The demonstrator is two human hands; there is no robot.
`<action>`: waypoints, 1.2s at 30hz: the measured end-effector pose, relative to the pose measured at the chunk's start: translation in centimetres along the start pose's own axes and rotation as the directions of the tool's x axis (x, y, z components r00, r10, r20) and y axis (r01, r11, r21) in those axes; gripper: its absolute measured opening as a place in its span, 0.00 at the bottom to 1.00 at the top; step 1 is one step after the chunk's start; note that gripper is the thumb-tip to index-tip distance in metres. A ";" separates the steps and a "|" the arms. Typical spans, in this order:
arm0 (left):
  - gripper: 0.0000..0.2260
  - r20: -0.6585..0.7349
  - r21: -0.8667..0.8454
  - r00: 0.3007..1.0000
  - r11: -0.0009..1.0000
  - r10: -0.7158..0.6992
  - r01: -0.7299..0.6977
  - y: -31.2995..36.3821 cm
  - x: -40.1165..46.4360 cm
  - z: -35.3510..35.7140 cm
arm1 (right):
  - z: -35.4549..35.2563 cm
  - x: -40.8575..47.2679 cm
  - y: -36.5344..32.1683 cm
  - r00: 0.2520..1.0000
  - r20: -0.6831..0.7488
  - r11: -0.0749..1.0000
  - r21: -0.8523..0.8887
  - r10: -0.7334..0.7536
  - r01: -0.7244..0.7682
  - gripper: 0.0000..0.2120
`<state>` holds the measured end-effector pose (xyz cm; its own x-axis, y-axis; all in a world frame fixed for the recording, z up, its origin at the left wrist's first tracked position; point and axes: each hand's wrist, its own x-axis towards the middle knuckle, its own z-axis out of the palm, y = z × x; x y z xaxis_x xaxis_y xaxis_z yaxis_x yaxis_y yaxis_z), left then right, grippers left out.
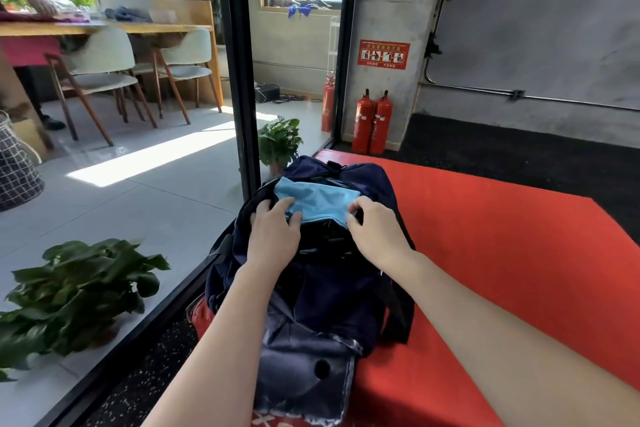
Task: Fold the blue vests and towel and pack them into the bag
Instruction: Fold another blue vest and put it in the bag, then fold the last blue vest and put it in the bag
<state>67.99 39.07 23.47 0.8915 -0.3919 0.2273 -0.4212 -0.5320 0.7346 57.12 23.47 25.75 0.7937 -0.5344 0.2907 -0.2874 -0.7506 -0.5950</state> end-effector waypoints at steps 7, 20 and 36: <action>0.16 -0.260 0.031 0.959 0.994 0.111 -0.107 3.2 -3.0 0.1 | -4.3 -4.9 2.8 0.990 -0.085 0.984 0.124 -0.116 0.126 0.06; 0.14 0.079 -0.185 0.743 0.742 0.665 -0.644 20.2 -22.1 15.1 | -21.8 -23.6 16.5 0.944 -0.188 0.959 -0.034 0.271 -0.282 0.05; 0.16 0.816 -0.299 0.162 0.646 0.554 -0.702 35.6 -44.9 32.9 | -32.3 -52.9 38.7 0.510 -0.171 0.522 0.036 0.843 -0.852 0.09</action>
<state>7.44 13.07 18.43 -0.2251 -0.9712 -0.0780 -0.8481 0.1559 0.5064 -13.32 10.17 11.54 0.0708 -0.9716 -0.2256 -0.8073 0.0771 -0.5851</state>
